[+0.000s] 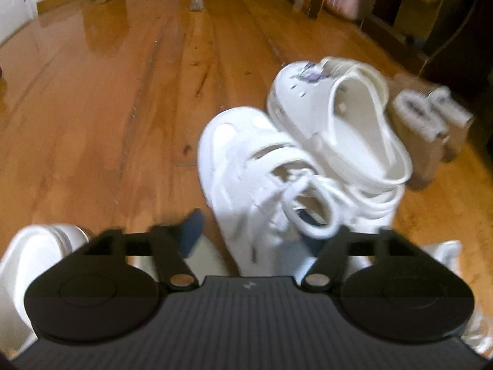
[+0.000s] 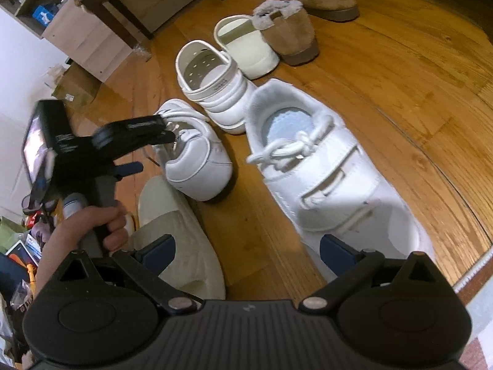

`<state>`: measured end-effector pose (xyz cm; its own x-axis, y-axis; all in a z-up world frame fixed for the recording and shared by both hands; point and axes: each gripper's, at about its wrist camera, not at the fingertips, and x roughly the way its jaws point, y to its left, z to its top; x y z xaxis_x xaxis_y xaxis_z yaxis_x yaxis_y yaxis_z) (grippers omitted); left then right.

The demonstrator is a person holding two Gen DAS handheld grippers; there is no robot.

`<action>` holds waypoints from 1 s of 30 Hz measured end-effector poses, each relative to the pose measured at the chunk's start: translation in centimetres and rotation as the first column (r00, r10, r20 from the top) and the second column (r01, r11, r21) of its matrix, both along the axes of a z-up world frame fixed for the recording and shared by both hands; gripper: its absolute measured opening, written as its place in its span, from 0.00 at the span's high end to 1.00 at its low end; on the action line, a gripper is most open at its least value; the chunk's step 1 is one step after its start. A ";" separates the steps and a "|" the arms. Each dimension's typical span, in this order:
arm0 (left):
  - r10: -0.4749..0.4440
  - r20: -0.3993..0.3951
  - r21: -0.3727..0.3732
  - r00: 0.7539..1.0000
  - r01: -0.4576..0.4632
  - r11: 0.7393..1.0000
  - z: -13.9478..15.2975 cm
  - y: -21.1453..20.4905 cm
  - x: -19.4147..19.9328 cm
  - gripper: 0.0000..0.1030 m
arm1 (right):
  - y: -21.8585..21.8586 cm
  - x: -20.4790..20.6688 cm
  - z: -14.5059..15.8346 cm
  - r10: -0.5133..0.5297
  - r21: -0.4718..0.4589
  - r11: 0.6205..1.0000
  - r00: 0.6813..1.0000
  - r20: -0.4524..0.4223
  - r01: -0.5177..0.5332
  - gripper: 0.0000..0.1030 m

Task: Organize scattered shoes
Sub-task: 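Pull the sneaker out of the pile with the left tool, lower it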

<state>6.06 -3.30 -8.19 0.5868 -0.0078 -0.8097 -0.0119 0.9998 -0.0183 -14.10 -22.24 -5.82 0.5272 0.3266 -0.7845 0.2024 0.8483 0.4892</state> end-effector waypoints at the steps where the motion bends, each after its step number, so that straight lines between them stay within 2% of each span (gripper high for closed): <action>1: 0.001 0.029 0.008 1.000 -0.001 1.000 -0.3 0.0 0.3 0.28 | 0.1 0.1 0.0 0.004 -0.001 1.000 1.000 0.000 -0.004 0.02; 3: -0.016 0.059 -0.013 0.998 0.017 1.000 -0.6 0.2 0.6 0.43 | 0.1 0.1 0.1 0.006 -0.002 1.000 1.000 -0.001 -0.006 0.02; 4: -0.028 0.063 -0.029 0.998 0.030 0.999 -0.6 0.2 0.7 0.60 | 0.0 0.0 0.1 0.002 -0.004 1.000 1.000 -0.001 -0.002 0.02; 5: -0.026 0.071 -0.033 0.997 0.028 0.999 -0.2 -0.1 0.6 0.69 | -0.1 -0.1 0.1 -0.003 -0.006 1.000 1.000 -0.002 0.003 0.02; 7: -0.036 0.077 -0.002 0.996 0.036 0.999 0.3 -0.5 0.4 0.75 | -0.6 -0.5 0.2 -0.019 -0.011 1.000 1.000 -0.006 0.019 0.02; 9: -0.017 0.081 -0.105 0.997 0.025 0.994 0.5 0.7 -0.1 0.75 | -1.3 -0.9 0.3 -0.036 -0.014 0.999 0.999 -0.007 0.036 0.02; 12: 0.007 0.093 -0.172 0.996 0.009 0.985 1.2 2.1 -0.8 0.77 | -2.3 -1.7 0.7 -0.056 -0.022 0.998 0.998 -0.007 0.056 0.03; 18: 0.028 0.154 -0.196 0.988 0.003 0.981 4.0 2.4 -4.1 0.78 | -3.7 -2.7 1.5 -0.074 -0.049 0.996 0.997 -0.006 0.074 0.02; 22: 0.034 0.180 -0.266 0.983 0.015 0.964 6.2 2.7 -6.8 0.78 | -4.2 -3.2 2.6 -0.070 -0.068 0.995 0.998 -0.001 0.070 0.03; 28: -0.068 0.182 -0.309 0.981 0.122 0.943 9.7 -0.3 -9.8 0.78 | -6.0 -4.7 5.1 -0.060 -0.146 0.987 0.998 0.001 0.059 0.03; 30: -0.115 0.190 -0.365 0.975 0.179 0.914 10.8 -2.2 -10.6 0.78 | -7.2 -5.6 6.1 -0.090 -0.191 0.977 0.996 0.009 0.090 0.03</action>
<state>-4.54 -5.47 2.60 0.6775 -0.3906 -0.6232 0.1699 0.9075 -0.3840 -19.70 -29.40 0.25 0.5481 0.1218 -0.8275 0.2820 0.9045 0.3199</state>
